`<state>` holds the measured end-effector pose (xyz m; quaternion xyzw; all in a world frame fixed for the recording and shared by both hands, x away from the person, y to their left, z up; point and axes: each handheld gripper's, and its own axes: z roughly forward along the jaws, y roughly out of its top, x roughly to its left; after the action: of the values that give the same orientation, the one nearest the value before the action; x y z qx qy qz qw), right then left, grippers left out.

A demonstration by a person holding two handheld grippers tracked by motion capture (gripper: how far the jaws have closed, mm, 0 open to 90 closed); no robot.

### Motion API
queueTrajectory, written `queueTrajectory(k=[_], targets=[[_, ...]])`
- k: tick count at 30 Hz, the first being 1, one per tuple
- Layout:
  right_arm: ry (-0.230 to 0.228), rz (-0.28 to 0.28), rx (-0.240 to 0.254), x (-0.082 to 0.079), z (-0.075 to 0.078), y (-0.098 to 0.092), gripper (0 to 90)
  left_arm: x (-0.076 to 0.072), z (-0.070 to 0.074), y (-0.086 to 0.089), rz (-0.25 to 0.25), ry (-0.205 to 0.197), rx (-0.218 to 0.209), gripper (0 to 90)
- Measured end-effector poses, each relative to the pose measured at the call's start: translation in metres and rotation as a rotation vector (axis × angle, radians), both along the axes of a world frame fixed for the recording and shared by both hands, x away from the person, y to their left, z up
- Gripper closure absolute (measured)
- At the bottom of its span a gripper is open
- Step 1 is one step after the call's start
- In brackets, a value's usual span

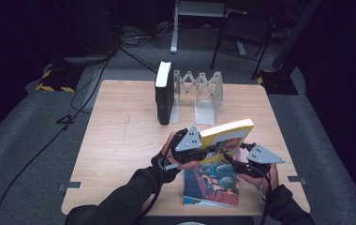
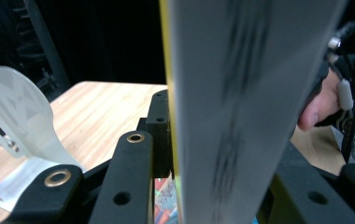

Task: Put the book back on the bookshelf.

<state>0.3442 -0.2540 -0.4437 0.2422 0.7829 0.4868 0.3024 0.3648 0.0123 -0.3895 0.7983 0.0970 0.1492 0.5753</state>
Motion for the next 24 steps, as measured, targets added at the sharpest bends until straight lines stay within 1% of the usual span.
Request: queueTrajectory(k=[1, 3, 6, 7, 9, 11, 12, 13, 15, 17, 19, 22, 23, 24], targets=[[0.001, 0.0, -0.003, 0.0, 0.0, 0.0, 38.1, 0.0, 0.001, -0.002, 0.005, -0.008, 0.008, 71.4], [0.002, 0.0, -0.003, 0.0, 0.0, 0.0, 38.1, 0.0, 0.002, -0.002, 0.007, -0.005, 0.007, 71.5], [0.003, 0.0, -0.005, 0.001, 0.0, 0.0, 38.2, 0.001, 0.005, -0.005, 0.015, 0.002, -0.014, 70.9], [0.004, -0.002, -0.006, 0.001, 0.0, 0.0, 38.2, 0.001, 0.007, -0.006, 0.013, -0.005, -0.003, 71.3], [0.005, -0.002, -0.007, 0.001, 0.001, 0.0, 38.3, 0.001, 0.009, -0.008, 0.013, -0.009, -0.001, 71.4], [0.005, 0.001, -0.006, 0.001, 0.001, -0.001, 38.8, 0.002, 0.01, -0.009, 0.026, -0.006, -0.022, 70.4], [0.006, 0.001, -0.007, 0.001, 0.001, 0.0, 38.6, 0.003, 0.011, -0.011, 0.037, 0.005, -0.038, 68.4], [0.006, -0.003, -0.01, 0.001, 0.001, 0.0, 38.7, 0.003, 0.011, -0.012, 0.038, 0.008, -0.044, 69.4], [0.005, -0.006, -0.009, 0.002, 0.001, -0.001, 39.7, 0.003, 0.012, -0.013, 0.047, -0.007, -0.037, 70.6], [0.009, -0.011, -0.012, 0.001, 0.001, -0.002, 39.5, 0.003, 0.011, -0.012, 0.05, 0.001, -0.048, 72.6], [0.01, -0.011, -0.011, 0.001, 0.001, -0.006, 39.2, 0.004, 0.011, -0.011, 0.068, 0.009, -0.053, 73.0], [0.018, -0.022, -0.004, 0.001, 0.001, -0.01, 38.9, 0.006, 0.013, -0.009, 0.076, 0.011, -0.049, 73.8], [0.027, -0.033, 0.004, 0.002, 0.001, -0.017, 38.5, 0.006, 0.015, -0.008, 0.088, 0.004, -0.038, 74.0], [0.027, -0.033, 0.004, 0.002, 0.001, -0.017, 38.5, 0.006, 0.015, -0.008, 0.088, 0.004, -0.038, 74.1]])
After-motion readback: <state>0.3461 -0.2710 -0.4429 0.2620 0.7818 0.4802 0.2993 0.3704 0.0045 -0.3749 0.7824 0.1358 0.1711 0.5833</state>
